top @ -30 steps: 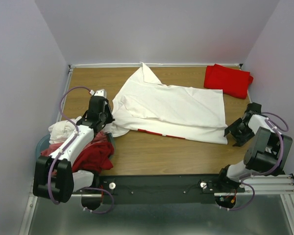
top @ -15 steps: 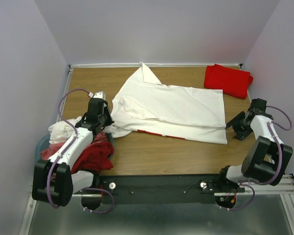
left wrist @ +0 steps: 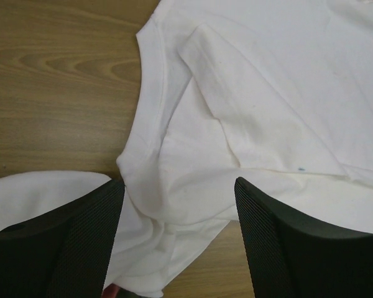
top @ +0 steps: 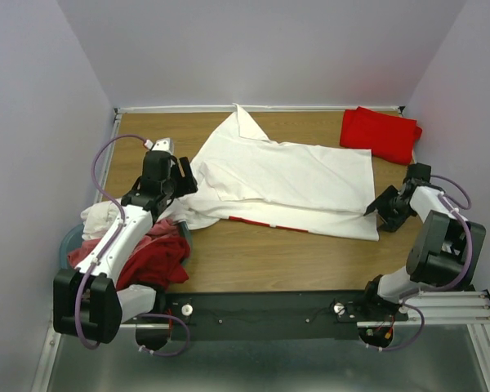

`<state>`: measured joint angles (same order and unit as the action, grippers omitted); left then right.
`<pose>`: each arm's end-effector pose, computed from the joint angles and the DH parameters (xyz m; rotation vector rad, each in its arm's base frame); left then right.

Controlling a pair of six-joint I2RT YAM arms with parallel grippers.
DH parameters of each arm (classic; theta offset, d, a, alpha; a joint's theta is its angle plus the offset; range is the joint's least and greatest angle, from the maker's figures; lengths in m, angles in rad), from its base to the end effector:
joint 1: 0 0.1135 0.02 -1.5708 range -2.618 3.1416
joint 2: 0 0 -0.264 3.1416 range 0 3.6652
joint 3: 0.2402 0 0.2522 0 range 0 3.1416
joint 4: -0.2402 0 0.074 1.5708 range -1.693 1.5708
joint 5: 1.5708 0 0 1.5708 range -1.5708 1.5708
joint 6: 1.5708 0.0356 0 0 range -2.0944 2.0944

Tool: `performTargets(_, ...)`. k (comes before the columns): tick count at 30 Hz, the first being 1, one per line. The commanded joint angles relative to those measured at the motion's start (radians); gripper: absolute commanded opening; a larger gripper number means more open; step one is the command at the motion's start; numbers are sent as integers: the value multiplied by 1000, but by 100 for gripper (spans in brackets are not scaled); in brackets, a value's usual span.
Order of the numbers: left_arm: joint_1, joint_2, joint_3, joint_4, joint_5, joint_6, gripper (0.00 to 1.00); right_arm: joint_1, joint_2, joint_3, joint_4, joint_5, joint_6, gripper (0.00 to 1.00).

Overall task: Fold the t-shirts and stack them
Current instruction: Fold the tshirt

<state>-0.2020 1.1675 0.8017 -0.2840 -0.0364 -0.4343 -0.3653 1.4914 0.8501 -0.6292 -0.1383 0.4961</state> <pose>0.2489 -0.0497 0.2584 -0.2794 2.2203 -0.3086 0.2479 -0.0896 0.1738 1.1598 2.5955 0.2246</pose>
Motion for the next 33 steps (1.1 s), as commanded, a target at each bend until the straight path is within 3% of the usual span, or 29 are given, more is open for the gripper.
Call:
performTargets(1, 7, 24, 83, -21, 19, 22, 80, 6, 50, 47, 36, -15, -13, 67)
performTargets(7, 3, 37, 106, -3, 87, 0, 80, 6, 96, 76, 63, -12, -13, 67)
performTargets(18, -108, 149, 122, 75, 119, -76, 81, 6, 207, 201, 79, -47, -5, 67)
performTargets(33, -203, 386, 126, 210, 138, -104, 78, 6, -45, 135, 45, -107, 10, 71)
